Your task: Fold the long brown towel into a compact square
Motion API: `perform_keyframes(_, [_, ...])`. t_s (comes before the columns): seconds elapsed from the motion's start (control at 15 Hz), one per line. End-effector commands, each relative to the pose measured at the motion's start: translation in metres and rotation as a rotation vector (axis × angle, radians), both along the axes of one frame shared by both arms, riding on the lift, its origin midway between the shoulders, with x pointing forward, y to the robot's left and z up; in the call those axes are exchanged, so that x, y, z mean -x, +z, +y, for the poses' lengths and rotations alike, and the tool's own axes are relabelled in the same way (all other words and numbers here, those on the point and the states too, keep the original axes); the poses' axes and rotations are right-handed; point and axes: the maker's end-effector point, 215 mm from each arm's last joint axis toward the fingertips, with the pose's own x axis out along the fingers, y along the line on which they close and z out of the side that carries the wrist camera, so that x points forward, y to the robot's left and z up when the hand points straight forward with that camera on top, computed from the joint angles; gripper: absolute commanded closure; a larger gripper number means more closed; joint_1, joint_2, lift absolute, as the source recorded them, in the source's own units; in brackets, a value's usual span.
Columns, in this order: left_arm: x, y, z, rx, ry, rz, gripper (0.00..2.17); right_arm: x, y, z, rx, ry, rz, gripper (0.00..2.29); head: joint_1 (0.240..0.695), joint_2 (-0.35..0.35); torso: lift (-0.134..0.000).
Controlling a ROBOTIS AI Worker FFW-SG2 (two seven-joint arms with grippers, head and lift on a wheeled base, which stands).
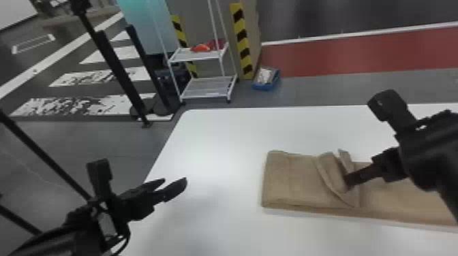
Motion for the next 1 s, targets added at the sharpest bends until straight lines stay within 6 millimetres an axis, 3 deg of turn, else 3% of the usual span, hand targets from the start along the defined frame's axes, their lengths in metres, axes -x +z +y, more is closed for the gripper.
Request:
perform_keyframes(0.0, [0.0,0.0,-0.001,0.003,-0.003,-0.001,0.07,0.002,-0.003,0.003,-0.009,-0.003,0.007,0.39,0.695,0.35,-0.124])
perform_keyframes(0.2, [0.002,-0.003,-0.002,0.005,-0.003,0.005,0.08,-0.001,-0.011,0.002,0.02,0.0,-0.001,0.23,0.695,0.35,-0.124])
perform_keyframes(0.53, [0.003,-0.004,-0.003,0.006,-0.004,0.007,0.08,0.004,-0.022,0.002,0.025,0.01,0.029,0.26,0.695,0.35,-0.124])
perform_keyframes(0.93, [-0.003,-0.005,-0.007,0.006,-0.013,-0.001,0.08,0.007,-0.004,0.001,-0.026,-0.03,0.043,0.26,0.695,0.35,-0.124])
